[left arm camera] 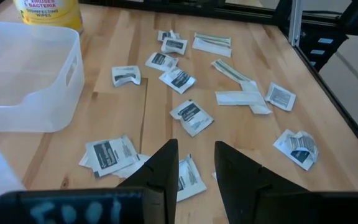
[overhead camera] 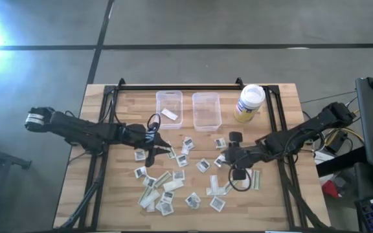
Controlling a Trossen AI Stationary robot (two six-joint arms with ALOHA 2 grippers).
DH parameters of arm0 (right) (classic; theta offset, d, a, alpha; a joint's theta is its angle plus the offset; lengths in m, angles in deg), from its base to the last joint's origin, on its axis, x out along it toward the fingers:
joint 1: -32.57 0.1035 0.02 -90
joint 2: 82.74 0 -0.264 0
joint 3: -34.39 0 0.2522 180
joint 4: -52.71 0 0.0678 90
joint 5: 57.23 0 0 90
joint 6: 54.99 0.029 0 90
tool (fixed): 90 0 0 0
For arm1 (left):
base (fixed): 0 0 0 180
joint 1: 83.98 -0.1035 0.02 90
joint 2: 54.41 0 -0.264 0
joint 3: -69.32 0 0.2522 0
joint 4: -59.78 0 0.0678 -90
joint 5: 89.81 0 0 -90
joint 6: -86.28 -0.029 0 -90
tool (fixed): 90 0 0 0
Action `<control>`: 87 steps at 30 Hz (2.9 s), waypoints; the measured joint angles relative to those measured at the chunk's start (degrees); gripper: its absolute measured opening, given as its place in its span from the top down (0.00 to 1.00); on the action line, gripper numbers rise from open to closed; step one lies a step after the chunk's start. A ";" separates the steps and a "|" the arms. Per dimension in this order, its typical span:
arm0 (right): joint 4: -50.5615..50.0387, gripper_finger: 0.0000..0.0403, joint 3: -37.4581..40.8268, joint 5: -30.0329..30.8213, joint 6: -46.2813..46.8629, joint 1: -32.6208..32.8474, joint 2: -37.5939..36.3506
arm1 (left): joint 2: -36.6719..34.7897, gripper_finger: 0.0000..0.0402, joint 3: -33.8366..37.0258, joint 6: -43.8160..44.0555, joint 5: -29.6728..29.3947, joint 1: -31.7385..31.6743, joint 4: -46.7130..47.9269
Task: Pick & Place First Aid Supplies
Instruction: Put the gray towelette pack into the right transparent bin
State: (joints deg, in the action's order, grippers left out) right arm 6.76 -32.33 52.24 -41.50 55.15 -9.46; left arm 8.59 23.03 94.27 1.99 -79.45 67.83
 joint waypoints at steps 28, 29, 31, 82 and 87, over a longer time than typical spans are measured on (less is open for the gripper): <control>25.95 0.58 12.46 -16.56 40.67 -12.04 4.65 | -0.01 0.76 0.00 -0.46 0.02 0.02 0.14; 26.74 0.58 11.50 -16.81 40.02 -12.04 6.27 | -0.02 0.76 0.00 -0.46 0.02 0.02 0.13; 26.46 0.58 9.48 -17.89 37.17 -12.34 9.45 | -0.02 0.76 0.00 -0.46 0.02 0.02 0.06; 32.78 0.66 5.84 -31.07 29.76 -19.95 28.92 | -0.04 0.76 0.00 -0.37 0.02 0.01 0.61; 32.78 0.69 6.13 -31.54 29.75 -19.93 28.92 | -0.04 0.76 0.00 -0.35 0.02 0.00 0.61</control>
State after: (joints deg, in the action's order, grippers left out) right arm 39.53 -26.20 20.70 -11.74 35.23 19.45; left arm 8.55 23.03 93.92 2.01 -79.45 68.44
